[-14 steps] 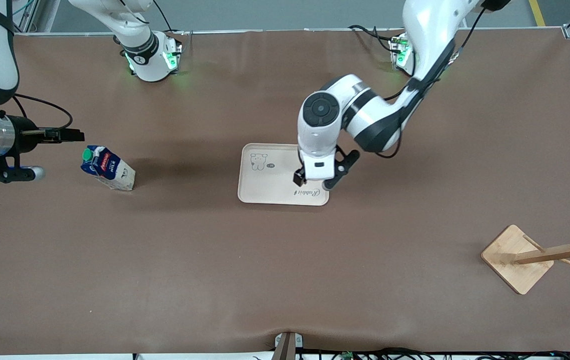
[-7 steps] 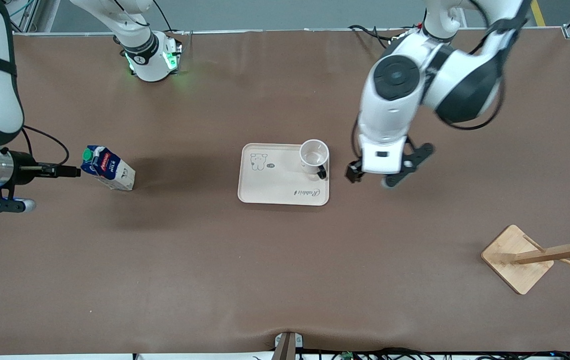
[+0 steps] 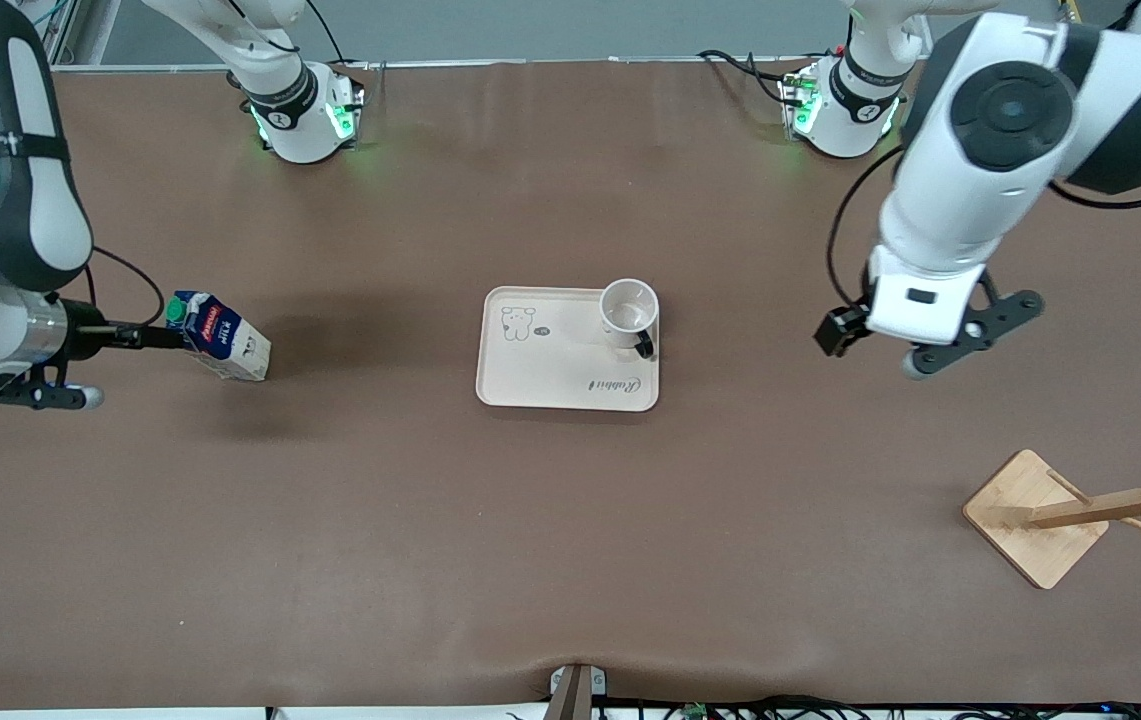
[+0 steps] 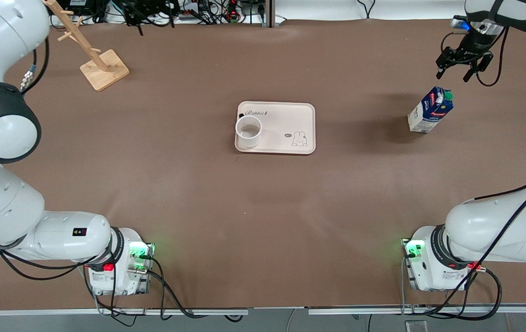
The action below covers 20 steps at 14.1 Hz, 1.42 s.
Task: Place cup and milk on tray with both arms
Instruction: 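Grasp the milk carton with the right gripper while the left gripper withdraws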
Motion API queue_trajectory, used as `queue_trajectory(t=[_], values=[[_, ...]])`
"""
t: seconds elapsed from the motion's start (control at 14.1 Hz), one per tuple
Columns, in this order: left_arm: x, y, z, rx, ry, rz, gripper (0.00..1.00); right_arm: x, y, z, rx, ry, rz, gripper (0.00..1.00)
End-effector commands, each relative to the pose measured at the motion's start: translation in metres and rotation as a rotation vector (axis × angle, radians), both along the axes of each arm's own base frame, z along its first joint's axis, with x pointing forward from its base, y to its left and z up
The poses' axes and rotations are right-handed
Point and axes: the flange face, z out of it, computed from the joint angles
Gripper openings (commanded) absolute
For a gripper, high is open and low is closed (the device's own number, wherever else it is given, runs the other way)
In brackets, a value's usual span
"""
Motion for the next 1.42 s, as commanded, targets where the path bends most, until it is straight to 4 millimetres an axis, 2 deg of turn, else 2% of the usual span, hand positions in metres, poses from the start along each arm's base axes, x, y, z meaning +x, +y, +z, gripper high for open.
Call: queue_trajectory(t=[0.0, 0.21, 0.57, 0.85, 0.99, 1.28, 1.35], values=[[-0.004, 0.045, 0.029, 0.023, -0.006, -0.103, 1.00, -0.022, 0.005, 0.009, 0.002, -0.020, 0.009, 1.00], [-0.002, 0.089, 0.047, 0.035, -0.007, -0.165, 1.00, -0.022, 0.005, 0.006, 0.000, -0.036, 0.009, 1.00], [-0.009, 0.135, 0.068, 0.055, 0.025, -0.227, 1.00, -0.036, 0.009, -0.002, -0.004, -0.067, 0.006, 1.00], [-0.012, 0.173, 0.085, -0.029, 0.049, -0.261, 1.00, -0.045, 0.011, -0.008, -0.003, -0.052, 0.008, 1.00], [-0.016, 0.200, 0.093, -0.036, 0.047, -0.297, 1.00, -0.046, 0.011, -0.012, -0.005, -0.064, 0.004, 1.00], [-0.033, 0.211, 0.102, -0.088, 0.066, -0.369, 1.00, -0.055, 0.013, -0.022, -0.016, -0.112, 0.005, 1.00], [-0.037, 0.214, 0.103, -0.088, 0.068, -0.395, 1.00, -0.056, 0.014, -0.021, -0.016, -0.110, 0.005, 0.81]])
